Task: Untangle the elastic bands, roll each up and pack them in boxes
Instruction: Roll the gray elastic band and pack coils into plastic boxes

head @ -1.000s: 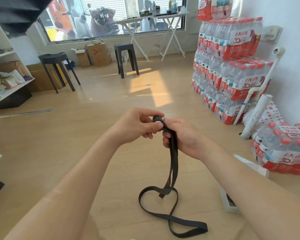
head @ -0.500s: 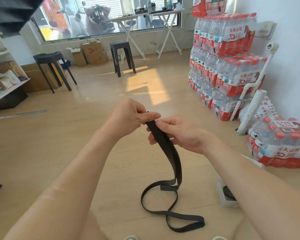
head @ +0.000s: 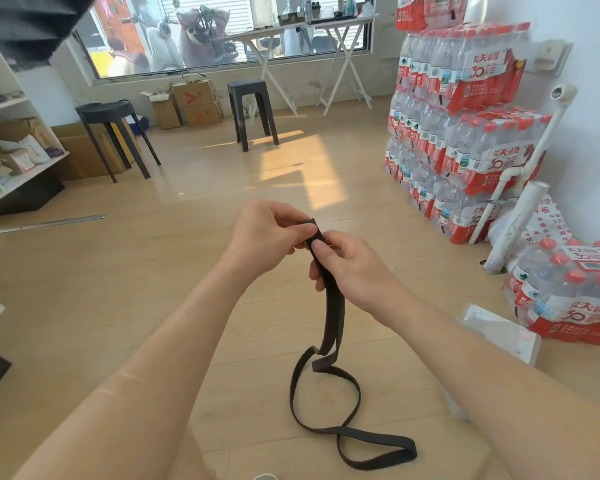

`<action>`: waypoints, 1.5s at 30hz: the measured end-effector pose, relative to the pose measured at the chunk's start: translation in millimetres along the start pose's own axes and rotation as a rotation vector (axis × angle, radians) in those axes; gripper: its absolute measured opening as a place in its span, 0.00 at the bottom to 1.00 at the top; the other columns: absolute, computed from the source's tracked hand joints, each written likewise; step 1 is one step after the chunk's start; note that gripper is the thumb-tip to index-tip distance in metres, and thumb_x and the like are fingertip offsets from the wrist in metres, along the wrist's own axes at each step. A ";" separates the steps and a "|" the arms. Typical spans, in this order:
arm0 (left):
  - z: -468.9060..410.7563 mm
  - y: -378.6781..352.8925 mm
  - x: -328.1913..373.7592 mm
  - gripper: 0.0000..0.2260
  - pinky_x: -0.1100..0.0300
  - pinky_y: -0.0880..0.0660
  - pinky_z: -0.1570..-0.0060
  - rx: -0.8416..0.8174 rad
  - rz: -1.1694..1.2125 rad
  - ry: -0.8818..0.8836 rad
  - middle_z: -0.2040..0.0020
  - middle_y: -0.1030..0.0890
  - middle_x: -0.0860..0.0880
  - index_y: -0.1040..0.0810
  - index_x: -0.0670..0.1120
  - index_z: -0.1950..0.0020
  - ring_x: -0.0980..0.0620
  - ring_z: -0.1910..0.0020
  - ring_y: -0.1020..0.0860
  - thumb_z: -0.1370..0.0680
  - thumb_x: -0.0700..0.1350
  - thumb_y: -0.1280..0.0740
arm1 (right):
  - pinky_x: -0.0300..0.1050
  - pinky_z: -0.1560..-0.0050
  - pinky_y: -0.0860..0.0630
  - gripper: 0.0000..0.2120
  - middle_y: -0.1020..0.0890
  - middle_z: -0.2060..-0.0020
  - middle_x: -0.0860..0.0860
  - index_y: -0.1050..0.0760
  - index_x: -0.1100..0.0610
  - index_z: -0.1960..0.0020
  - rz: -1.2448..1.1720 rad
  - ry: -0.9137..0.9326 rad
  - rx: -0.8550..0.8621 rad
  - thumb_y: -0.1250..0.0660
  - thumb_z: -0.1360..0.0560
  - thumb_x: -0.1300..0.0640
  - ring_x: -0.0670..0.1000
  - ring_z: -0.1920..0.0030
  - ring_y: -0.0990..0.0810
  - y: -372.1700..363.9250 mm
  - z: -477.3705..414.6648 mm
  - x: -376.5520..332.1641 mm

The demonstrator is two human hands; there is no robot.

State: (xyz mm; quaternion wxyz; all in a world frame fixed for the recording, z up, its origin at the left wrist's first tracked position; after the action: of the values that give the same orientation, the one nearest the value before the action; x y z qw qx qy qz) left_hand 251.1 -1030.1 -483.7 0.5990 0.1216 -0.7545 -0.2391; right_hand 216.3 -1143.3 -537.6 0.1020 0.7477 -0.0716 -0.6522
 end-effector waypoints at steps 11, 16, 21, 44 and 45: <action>-0.5 -2.8 9.0 0.09 0.55 0.25 0.64 0.089 -0.090 -0.026 0.71 0.22 0.50 0.20 0.48 0.65 0.53 0.69 0.25 0.28 0.37 0.29 | 0.50 0.60 0.19 0.02 0.16 0.58 0.56 0.26 0.54 0.52 -0.190 -0.034 0.124 0.36 0.21 0.58 0.54 0.62 0.14 11.2 0.5 -3.8; 2.6 -6.8 4.3 0.09 0.61 0.22 0.65 0.081 0.086 -0.026 0.67 0.18 0.47 0.18 0.49 0.61 0.54 0.69 0.23 0.26 0.35 0.30 | 0.45 0.62 0.19 0.01 0.14 0.60 0.54 0.24 0.58 0.53 -0.188 -0.033 0.169 0.33 0.23 0.61 0.52 0.62 0.14 25.9 -0.2 -8.1; 2.3 -8.7 8.7 0.11 0.64 0.21 0.63 0.089 0.127 -0.054 0.64 0.18 0.47 0.18 0.49 0.58 0.54 0.69 0.23 0.25 0.33 0.32 | 0.53 0.56 0.18 0.04 0.15 0.62 0.53 0.22 0.54 0.58 -0.121 -0.005 0.252 0.28 0.26 0.60 0.51 0.59 0.15 33.0 -1.3 -8.5; 6.2 -14.2 29.3 0.17 0.49 0.20 0.59 0.150 -0.066 -0.353 0.65 0.18 0.50 0.22 0.54 0.66 0.49 0.62 0.18 0.32 0.31 0.28 | 0.42 0.64 0.18 0.06 0.16 0.66 0.57 0.18 0.57 0.63 -0.502 -0.177 0.003 0.30 0.29 0.64 0.51 0.68 0.17 39.0 -2.2 -10.2; 7.1 -13.7 30.0 0.17 0.50 0.19 0.58 0.147 -0.056 -0.359 0.64 0.17 0.51 0.21 0.55 0.65 0.51 0.62 0.18 0.32 0.31 0.28 | 0.42 0.63 0.18 0.06 0.16 0.66 0.57 0.18 0.58 0.62 -0.506 -0.181 0.000 0.30 0.29 0.66 0.51 0.68 0.17 40.6 -2.6 -8.9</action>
State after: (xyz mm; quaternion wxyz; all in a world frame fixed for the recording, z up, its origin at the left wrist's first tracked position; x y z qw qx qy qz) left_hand 235.3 -1054.5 -466.5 0.4375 0.1415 -0.8609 -0.2178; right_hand 218.7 -1180.3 -518.7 -0.0711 0.6805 0.1086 -0.7212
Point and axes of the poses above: each hand's wrist, its own z-axis away from the middle knuckle, its own y-axis out of the back of the hand, x = y × z, the point moved 9 cm from there along -z, towards the middle knuckle
